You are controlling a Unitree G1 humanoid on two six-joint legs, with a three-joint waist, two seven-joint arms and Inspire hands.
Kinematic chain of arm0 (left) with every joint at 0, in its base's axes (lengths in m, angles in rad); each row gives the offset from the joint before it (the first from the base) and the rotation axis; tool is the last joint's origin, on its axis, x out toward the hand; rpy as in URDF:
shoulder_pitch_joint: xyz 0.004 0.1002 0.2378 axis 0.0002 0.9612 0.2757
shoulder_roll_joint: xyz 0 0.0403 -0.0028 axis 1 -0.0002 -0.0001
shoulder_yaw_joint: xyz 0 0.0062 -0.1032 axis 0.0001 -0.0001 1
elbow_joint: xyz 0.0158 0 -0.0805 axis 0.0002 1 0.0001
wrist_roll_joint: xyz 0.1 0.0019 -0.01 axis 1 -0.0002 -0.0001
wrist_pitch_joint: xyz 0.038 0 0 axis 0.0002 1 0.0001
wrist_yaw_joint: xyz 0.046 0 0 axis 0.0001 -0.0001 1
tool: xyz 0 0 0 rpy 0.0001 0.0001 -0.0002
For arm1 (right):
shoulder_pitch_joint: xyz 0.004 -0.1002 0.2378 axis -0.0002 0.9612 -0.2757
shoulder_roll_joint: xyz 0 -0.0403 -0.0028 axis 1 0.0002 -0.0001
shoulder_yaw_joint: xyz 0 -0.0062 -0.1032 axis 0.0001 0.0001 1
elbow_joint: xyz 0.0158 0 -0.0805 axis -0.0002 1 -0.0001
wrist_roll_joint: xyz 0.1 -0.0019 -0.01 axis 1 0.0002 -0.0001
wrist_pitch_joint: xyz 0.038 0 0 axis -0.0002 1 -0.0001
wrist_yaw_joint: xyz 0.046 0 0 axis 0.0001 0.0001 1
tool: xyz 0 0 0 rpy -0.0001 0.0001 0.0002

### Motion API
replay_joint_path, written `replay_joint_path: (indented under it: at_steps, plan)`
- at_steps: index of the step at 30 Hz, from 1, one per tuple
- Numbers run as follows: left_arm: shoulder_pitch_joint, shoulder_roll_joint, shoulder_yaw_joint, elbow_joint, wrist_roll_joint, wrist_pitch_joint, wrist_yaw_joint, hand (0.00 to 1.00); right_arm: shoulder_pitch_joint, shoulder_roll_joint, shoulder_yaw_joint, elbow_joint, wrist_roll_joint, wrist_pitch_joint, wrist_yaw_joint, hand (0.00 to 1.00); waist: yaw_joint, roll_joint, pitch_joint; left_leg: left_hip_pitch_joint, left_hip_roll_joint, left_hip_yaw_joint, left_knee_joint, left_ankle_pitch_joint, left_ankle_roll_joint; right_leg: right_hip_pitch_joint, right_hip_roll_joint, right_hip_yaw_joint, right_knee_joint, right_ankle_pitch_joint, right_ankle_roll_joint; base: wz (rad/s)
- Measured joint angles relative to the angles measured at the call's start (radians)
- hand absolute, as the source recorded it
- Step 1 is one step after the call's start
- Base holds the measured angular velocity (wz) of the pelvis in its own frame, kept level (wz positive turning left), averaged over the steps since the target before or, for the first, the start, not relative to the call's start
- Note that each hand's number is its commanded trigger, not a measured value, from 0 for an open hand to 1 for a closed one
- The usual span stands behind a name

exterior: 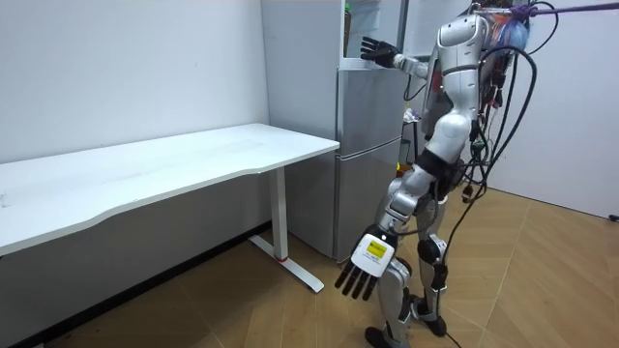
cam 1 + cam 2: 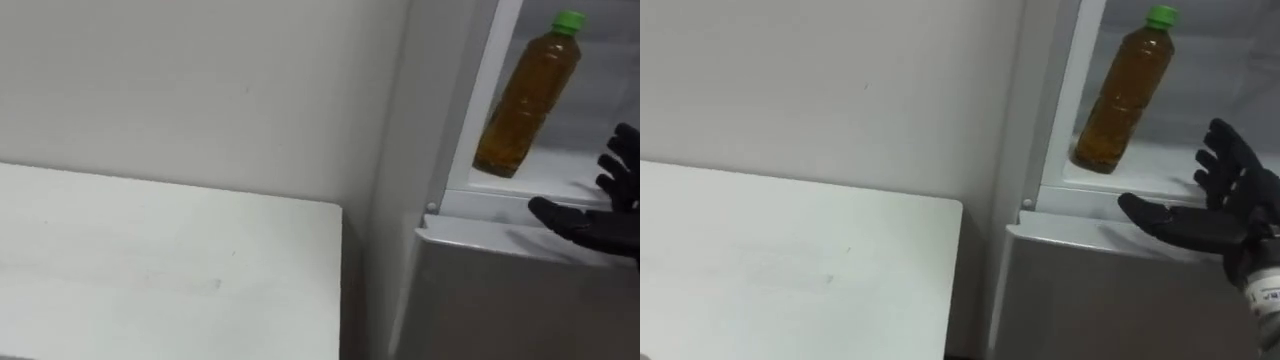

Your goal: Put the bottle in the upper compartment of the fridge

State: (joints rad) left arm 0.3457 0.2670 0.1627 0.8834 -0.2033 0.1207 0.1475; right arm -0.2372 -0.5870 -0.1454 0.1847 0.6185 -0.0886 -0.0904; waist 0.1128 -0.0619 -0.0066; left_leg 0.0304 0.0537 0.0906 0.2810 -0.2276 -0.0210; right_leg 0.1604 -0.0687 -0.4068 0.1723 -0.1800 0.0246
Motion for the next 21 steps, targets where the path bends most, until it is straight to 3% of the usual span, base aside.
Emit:
replay_joint_path:
  at_steps: [5, 9, 13, 21]
  plan:
    - [0.034, -0.019, 0.0, 0.001, 0.054, -0.055, -0.003, 0.0, 0.095, 0.018, -0.028, -0.105, -0.025, -0.029, -0.032, 0.0, -0.003, 0.005, 0.0014, 0.018, -0.003, 0.01, -0.029, 0.009, -0.003, -0.001, -0.001, 0.017, 0.001, 0.0, 0.0, -0.09]
    - [0.074, -0.03, -0.001, 0.041, 0.091, -0.078, -0.011, 0.0, 0.22, 0.102, -0.043, -0.235, -0.041, -0.031, -0.067, 0.0, -0.007, 0.004, 0.0024, 0.034, -0.004, 0.018, -0.046, 0.01, -0.003, -0.001, -0.002, 0.028, -0.001, -0.001, 0.001, -0.08]
    - [0.078, -0.051, -0.001, 0.072, 0.102, -0.09, -0.03, 0.0, 0.23, 0.12, -0.031, -0.3, -0.045, -0.032, -0.104, 0.0, -0.016, 0.011, 0.0109, 0.032, -0.002, 0.043, -0.046, 0.009, -0.003, -0.009, -0.002, 0.054, 0.0, -0.001, 0.002, -0.15]
    - [0.073, -0.06, -0.031, 0.09, 0.121, -0.12, -0.044, 0.0, 0.273, 0.16, -0.025, -0.415, 0.007, -0.05, -0.116, 0.0, -0.037, 0.016, 0.0103, 0.035, 0.004, 0.074, -0.049, 0.009, -0.003, -0.033, 0.002, 0.087, 0.006, -0.001, 0.001, -0.12]
